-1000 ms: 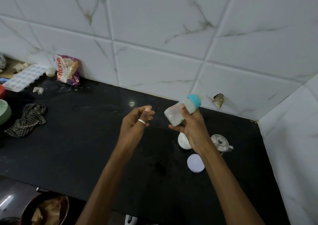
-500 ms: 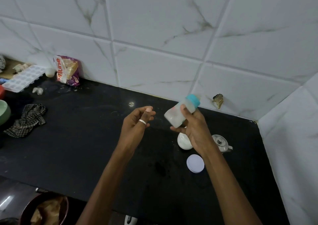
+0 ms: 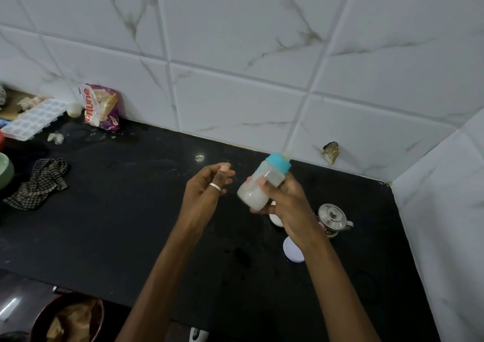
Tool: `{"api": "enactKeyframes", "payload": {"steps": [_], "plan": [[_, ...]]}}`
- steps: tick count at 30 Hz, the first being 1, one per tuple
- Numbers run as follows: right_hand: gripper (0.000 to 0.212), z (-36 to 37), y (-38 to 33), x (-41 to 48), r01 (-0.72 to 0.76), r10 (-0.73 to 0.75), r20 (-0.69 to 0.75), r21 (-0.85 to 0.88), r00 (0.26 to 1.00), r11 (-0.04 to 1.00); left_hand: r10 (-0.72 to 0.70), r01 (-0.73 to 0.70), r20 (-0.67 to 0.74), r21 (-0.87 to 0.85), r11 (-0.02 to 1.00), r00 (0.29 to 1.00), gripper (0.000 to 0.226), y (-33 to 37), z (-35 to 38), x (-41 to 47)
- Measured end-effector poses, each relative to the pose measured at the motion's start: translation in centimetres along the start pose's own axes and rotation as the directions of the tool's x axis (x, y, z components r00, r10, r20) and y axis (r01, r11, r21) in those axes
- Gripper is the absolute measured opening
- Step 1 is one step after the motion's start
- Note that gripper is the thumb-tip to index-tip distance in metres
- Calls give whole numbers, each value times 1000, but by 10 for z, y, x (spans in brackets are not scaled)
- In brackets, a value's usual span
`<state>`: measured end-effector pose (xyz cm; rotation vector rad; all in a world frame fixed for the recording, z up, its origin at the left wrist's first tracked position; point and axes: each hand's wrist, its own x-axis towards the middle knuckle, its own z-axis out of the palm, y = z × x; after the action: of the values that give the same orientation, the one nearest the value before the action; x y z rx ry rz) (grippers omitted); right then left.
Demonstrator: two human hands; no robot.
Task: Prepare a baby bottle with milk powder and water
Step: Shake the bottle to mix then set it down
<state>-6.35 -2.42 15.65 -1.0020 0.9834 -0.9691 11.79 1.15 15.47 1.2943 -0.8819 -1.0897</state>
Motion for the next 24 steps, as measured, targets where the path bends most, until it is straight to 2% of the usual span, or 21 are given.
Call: {"api": "enactKeyframes", "payload": {"steps": [2, 3, 6, 7, 10, 11, 14, 15, 18, 22, 24], "plan": [[59, 3, -1, 1, 12, -1, -97, 119, 995, 993, 1, -1, -18, -10, 1000, 1000, 20, 0, 0, 0], [60, 4, -2, 1, 7, 4, -104, 104, 995, 995, 0, 0, -21, -14, 1000, 1000, 19, 0, 0, 0], [56, 1, -1, -2, -14, 18, 40, -87, 999, 996, -1, 1, 1, -15, 1000, 1000, 19, 0, -1, 0], [53, 0, -2, -2, -9, 12, 45, -76, 999, 997, -2, 2, 2, -17, 1000, 1000, 19, 0, -1, -1], [49, 4, -4, 1, 7, 5, -101, 114, 995, 993, -3, 2, -27, -25, 1000, 1000, 17, 1, -2, -1], [51, 6, -4, 1, -1, 12, -103, 98, 995, 995, -5, 4, -31, -25, 1000, 1000, 17, 1, -2, 0], [58, 4, -1, 0, -28, 33, 44, -94, 998, 995, -5, 5, -10, -22, 1000, 1000, 19, 2, -4, -1], [58, 4, -2, 0, -22, 27, 49, -94, 998, 995, -5, 4, -7, -21, 1000, 1000, 20, 2, -4, -2], [57, 6, -2, 3, 4, 0, -68, 66, 998, 998, -1, 0, -20, -23, 1000, 1000, 18, 2, -3, -3], [60, 5, 0, 3, -15, 21, 61, -95, 998, 995, 2, -2, -4, -7, 1000, 1000, 20, 1, -4, -3], [58, 5, -2, 4, 2, -2, 7, -5, 1000, 1000, 1, -1, -12, -13, 1000, 1000, 18, 1, -4, -3]]}}
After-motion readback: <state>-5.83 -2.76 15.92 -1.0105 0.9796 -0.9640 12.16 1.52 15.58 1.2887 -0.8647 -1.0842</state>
